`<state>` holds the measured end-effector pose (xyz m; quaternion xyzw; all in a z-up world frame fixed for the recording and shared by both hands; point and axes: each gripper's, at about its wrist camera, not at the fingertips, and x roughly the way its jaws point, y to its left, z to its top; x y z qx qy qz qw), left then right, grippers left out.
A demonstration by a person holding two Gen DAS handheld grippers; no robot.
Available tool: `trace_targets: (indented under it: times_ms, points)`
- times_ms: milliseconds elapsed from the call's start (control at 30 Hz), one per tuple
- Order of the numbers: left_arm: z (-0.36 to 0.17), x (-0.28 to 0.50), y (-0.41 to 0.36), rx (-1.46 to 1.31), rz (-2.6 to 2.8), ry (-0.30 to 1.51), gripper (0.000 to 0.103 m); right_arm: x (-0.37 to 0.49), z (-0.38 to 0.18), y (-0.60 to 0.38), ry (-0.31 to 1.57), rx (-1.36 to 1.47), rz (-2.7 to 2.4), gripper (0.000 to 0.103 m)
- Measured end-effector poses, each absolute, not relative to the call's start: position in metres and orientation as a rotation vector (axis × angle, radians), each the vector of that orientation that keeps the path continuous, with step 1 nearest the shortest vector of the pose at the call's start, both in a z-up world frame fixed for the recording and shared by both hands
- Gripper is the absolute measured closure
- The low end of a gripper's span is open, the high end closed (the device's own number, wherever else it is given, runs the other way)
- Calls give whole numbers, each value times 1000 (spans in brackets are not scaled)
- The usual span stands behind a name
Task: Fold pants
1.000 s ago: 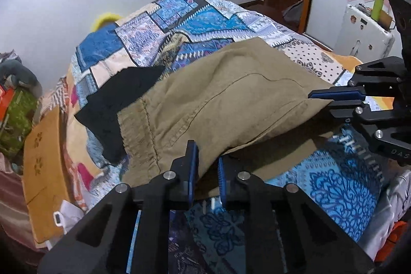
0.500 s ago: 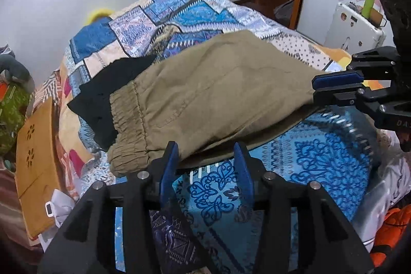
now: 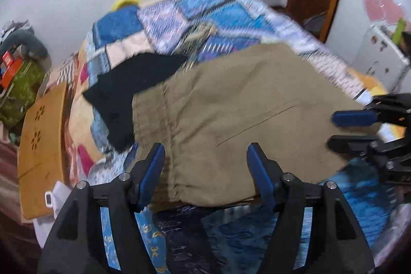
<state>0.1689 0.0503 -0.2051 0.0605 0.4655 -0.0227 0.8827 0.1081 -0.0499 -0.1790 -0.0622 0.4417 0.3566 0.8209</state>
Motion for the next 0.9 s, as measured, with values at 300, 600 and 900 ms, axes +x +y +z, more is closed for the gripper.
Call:
trace_targets:
  times_ms: [300,600,900]
  points:
    - [-219,150,98,34,39,984,26,104,-189,-98,956,-107,678,61]
    - [-222,138,106,11,76,976,24,99,-188,-172,973,28,528,61]
    - [-218,136,104,21,92,973,24,93,-204,-212,1013,128,439,62]
